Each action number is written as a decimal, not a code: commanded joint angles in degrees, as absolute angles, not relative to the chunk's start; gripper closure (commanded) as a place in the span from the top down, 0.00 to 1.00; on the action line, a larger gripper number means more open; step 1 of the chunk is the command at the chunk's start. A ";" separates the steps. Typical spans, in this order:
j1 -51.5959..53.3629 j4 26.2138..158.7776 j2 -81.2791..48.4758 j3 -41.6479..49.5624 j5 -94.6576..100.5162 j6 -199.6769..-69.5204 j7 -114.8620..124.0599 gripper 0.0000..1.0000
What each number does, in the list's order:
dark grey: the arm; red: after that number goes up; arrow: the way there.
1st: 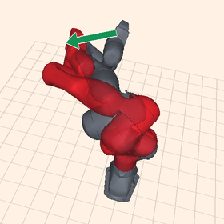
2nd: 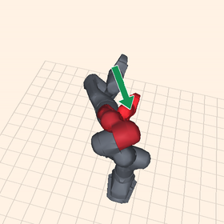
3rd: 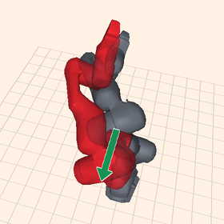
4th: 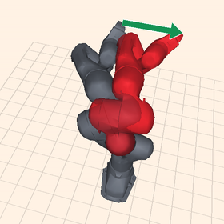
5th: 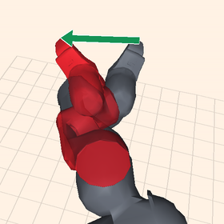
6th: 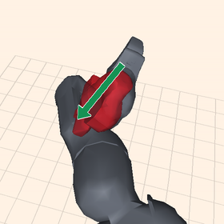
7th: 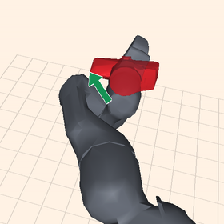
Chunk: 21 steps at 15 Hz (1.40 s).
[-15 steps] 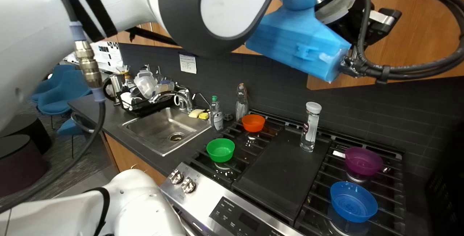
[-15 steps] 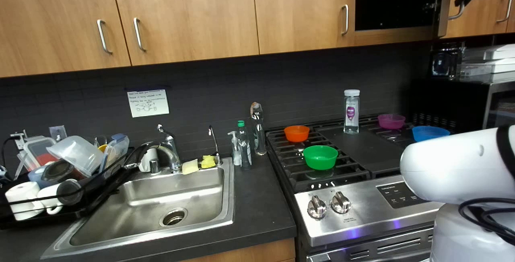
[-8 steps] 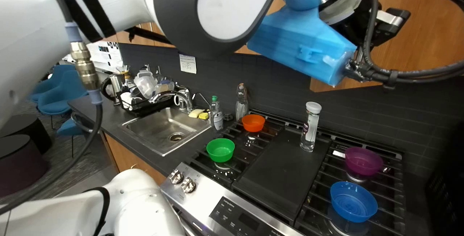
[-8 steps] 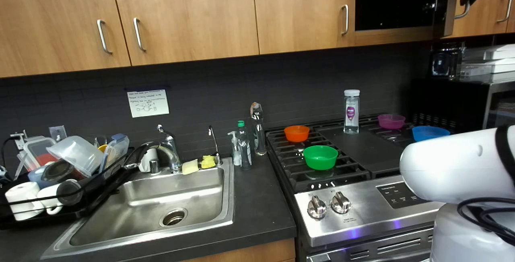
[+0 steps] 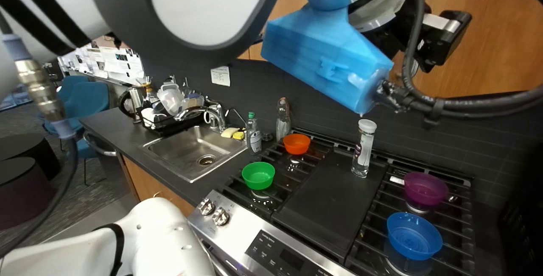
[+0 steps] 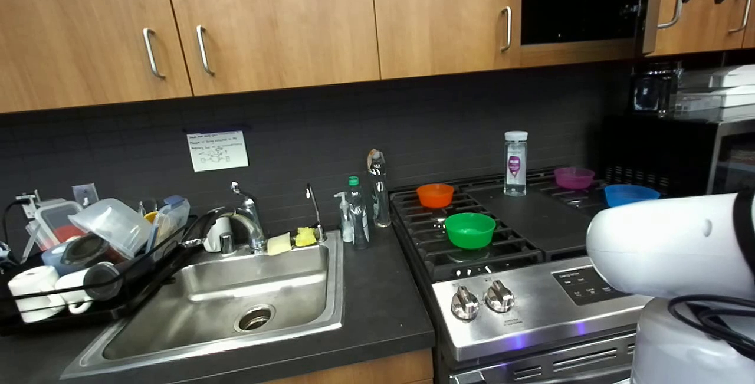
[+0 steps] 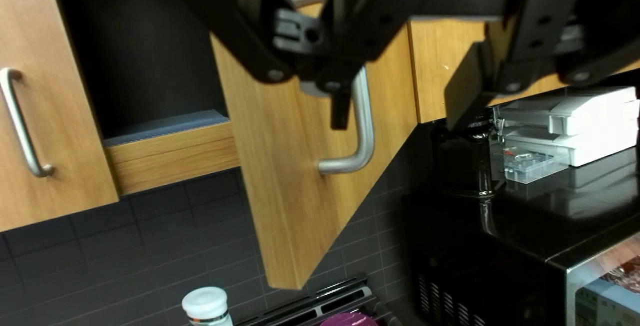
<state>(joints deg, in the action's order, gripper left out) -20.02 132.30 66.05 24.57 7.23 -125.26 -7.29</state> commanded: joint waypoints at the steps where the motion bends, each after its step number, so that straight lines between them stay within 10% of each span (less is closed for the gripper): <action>1: -19.92 132.15 68.12 24.00 6.68 -122.62 -6.28 0.86; 3: -19.43 131.23 68.46 24.21 6.82 -121.21 -6.63 1.00; 21: -8.53 128.11 66.75 13.13 7.71 -118.60 -7.52 1.00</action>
<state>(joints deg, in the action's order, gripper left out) -10.31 130.64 69.86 13.97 7.34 -118.07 -7.27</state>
